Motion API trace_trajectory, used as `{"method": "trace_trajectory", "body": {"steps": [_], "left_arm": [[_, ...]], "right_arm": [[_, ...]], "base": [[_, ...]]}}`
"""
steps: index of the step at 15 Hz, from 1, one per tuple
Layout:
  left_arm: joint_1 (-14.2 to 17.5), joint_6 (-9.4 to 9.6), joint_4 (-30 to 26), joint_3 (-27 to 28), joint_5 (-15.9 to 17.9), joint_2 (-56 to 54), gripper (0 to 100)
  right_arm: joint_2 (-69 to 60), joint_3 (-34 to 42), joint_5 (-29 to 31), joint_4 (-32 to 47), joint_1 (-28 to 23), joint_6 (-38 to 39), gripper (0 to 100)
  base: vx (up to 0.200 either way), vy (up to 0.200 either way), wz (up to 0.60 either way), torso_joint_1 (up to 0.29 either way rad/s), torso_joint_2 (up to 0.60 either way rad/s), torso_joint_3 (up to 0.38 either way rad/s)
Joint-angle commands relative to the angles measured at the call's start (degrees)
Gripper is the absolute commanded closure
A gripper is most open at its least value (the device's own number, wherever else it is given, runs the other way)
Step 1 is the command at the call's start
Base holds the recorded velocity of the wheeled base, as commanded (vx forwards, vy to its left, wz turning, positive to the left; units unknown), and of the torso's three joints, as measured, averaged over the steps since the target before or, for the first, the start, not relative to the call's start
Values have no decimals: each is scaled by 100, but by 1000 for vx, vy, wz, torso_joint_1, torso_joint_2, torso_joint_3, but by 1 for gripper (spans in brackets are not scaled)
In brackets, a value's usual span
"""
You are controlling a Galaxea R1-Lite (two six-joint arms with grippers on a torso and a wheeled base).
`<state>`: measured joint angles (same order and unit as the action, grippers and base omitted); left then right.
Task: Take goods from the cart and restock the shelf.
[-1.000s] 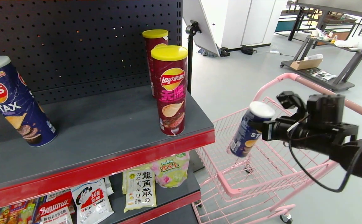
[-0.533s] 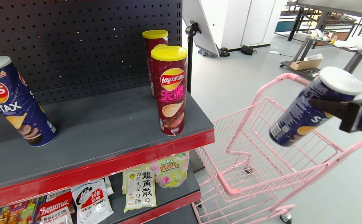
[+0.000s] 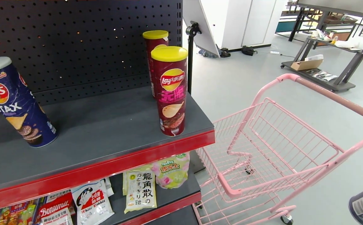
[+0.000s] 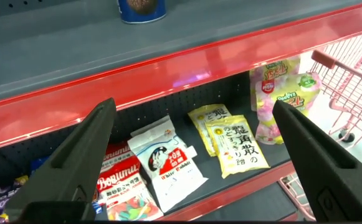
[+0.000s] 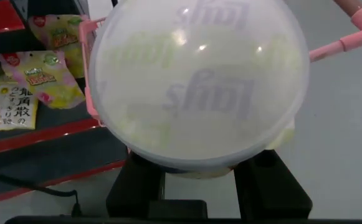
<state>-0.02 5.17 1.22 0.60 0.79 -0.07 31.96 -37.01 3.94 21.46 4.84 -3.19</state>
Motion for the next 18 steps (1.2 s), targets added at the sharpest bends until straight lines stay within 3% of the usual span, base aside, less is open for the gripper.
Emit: {"method": "trace_trajectory", "body": {"steps": [1,4,18], "left_arm": [[2,2,1,2,0,7,0],[2,2,1,2,0,7,0],[2,2,1,2,0,7,0]], "right_arm": [[-577,150,19,8,-62,-15,100],[-621,185,11,-1,-53,-23,100],[-516,194,-51,-36,35,-32,100]], "base": [[0,0,0,0,0,0],[0,0,0,20,-45,-33],[0,0,0,164,-406,-243]]}}
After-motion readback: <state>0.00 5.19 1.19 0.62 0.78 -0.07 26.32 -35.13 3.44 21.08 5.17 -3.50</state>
